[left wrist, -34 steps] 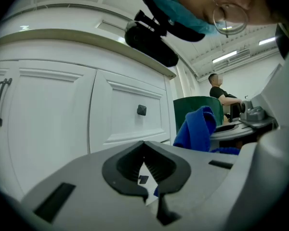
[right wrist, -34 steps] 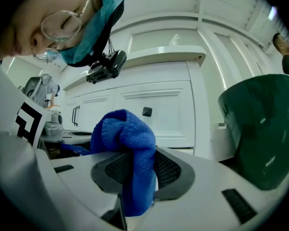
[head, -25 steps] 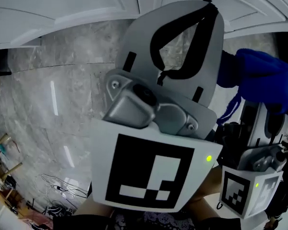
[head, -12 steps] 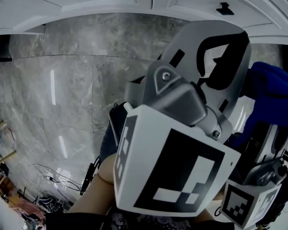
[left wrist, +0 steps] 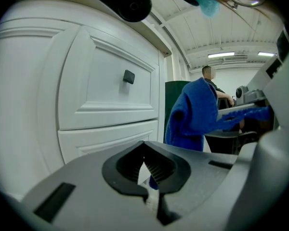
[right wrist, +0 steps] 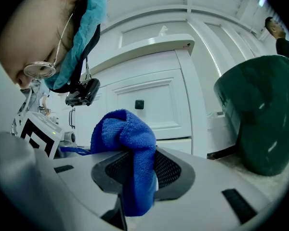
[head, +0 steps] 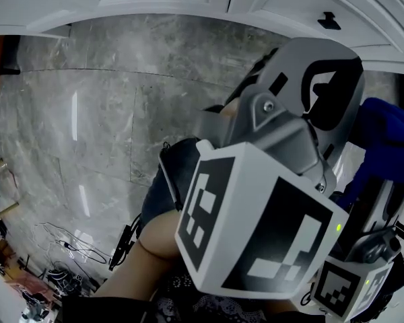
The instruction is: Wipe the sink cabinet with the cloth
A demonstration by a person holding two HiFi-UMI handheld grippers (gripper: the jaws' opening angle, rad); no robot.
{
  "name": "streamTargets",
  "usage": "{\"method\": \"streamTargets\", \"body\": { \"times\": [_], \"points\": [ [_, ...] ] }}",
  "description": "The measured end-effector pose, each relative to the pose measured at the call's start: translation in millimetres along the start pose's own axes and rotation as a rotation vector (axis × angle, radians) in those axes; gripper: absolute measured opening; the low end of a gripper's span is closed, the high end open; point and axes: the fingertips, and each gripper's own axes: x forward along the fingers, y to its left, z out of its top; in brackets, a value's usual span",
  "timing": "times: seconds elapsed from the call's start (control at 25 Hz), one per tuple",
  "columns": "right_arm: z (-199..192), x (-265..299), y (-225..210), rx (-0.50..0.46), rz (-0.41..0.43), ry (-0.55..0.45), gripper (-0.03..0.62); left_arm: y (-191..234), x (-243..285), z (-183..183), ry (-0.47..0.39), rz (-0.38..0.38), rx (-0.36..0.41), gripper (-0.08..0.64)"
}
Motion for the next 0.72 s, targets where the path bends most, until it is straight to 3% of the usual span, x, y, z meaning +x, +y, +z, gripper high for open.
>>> {"method": "streamTargets", "body": {
  "times": [0.72],
  "points": [
    [-0.6, -1.5, 5.5, -0.033, -0.015, -0.003, 0.115, 6.3, -9.9, -0.2, 0.003, 0.01, 0.003, 0.0]
  ]
}}
